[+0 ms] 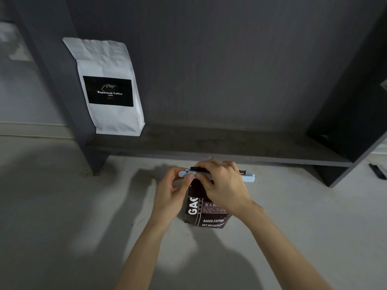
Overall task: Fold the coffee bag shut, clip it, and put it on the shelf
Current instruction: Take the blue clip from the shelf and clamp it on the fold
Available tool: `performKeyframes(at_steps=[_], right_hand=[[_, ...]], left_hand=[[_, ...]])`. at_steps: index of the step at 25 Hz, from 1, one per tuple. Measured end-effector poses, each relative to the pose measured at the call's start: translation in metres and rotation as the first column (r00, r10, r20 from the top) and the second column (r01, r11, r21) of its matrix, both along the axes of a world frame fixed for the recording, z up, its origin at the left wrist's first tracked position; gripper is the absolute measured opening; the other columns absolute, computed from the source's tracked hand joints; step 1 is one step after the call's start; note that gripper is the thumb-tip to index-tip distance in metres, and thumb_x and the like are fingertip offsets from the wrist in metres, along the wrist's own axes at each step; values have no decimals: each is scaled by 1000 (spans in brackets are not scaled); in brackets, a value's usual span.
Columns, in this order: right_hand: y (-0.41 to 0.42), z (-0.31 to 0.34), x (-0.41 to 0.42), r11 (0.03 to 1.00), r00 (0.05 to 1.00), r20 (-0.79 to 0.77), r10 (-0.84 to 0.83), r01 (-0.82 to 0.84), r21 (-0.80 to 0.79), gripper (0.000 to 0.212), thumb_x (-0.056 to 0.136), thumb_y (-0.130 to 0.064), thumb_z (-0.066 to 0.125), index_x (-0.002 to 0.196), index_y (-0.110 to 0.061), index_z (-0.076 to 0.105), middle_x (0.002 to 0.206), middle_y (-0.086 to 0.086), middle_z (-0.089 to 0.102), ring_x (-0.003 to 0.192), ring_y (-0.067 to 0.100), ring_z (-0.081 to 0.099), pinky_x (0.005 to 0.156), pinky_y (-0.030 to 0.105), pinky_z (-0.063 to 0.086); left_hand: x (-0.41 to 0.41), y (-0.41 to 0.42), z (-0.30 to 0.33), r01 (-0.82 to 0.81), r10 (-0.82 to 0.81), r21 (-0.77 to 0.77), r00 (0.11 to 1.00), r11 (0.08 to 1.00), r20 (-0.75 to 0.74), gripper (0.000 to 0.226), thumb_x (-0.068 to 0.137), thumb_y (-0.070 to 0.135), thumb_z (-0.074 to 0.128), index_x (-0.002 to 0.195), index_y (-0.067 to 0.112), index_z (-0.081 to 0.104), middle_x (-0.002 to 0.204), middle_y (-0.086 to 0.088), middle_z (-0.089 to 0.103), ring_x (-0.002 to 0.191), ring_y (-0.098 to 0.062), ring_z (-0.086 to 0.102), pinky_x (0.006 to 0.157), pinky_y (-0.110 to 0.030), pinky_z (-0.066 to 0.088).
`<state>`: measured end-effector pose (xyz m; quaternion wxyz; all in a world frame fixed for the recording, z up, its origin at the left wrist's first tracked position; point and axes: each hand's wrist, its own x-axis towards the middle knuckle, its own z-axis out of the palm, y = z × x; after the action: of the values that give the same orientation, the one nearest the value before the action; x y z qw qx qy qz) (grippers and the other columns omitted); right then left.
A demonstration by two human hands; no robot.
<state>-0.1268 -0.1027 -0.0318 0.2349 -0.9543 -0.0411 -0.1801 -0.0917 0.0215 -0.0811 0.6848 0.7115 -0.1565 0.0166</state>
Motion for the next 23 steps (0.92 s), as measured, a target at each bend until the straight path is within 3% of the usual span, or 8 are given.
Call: performKeyframes(at_steps=[4,7,11,13,15,17,20,23], right_hand=[[0,0,0,1000,1000,-7,12,-12,2,18,84,-19,53,100,-17,60,101,5,68,94,22,57,80,23,21],[1,-1,-1,1000,1000,-3,9,-9,-11,18,84,-19,52,100,-17,60,101,5,67,94,22,56,84,24,23],[1,0,-2,1000,1000,-1,16,-16,-16,18,84,-19,52,100,-16,60,102,6,67,95,22,56,85,23,22],[-1,0,-2,999,1000,-2,31,-31,-10,18,85,-19,52,101,-16,60,102,5,67,95,21,56,83,21,20],[-1,0,-3,999,999,-6,42,-42,-11,19,85,-19,53,102,-17,60,103,5,66,95,21,56,82,19,18],[-1,1,-4,999,999,-4,49,-49,-10,19,85,-19,53,102,-17,60,103,5,66,95,21,56,81,18,18],[0,1,-5,999,999,8,47,-47,-8,20,85,-19,53,103,-17,60,103,6,66,96,22,55,83,20,20],[1,1,-7,999,999,16,43,-43,-4,20,85,-19,53,103,-16,60,102,6,66,96,22,56,85,22,21]], left_hand=[[2,1,-2,-10,9,55,1000,998,21,3,84,18,56,83,21,54,80,6,64,76,-7,60,69,-22,46],[1,1,-3,-32,27,87,998,996,60,3,84,18,56,82,18,54,76,9,63,70,2,57,64,-11,42],[4,6,1,-3,-7,139,997,990,71,7,83,22,58,77,23,54,75,11,61,68,7,55,61,-6,40],[7,11,5,34,-68,250,990,968,127,9,82,27,57,75,31,52,75,15,59,74,6,54,68,-9,39],[10,16,9,9,-111,425,970,905,215,4,84,30,53,81,29,54,75,21,54,79,-3,52,78,-25,37],[12,19,12,-32,-151,547,946,837,287,22,86,40,48,87,20,58,74,26,47,77,-5,46,77,-32,29],[14,20,19,-53,-198,606,919,794,340,51,74,58,30,87,17,56,74,28,43,82,-8,40,74,-29,22],[12,21,20,-66,-197,605,913,793,358,55,71,59,25,85,15,56,74,26,43,85,-9,38,69,-28,18]])
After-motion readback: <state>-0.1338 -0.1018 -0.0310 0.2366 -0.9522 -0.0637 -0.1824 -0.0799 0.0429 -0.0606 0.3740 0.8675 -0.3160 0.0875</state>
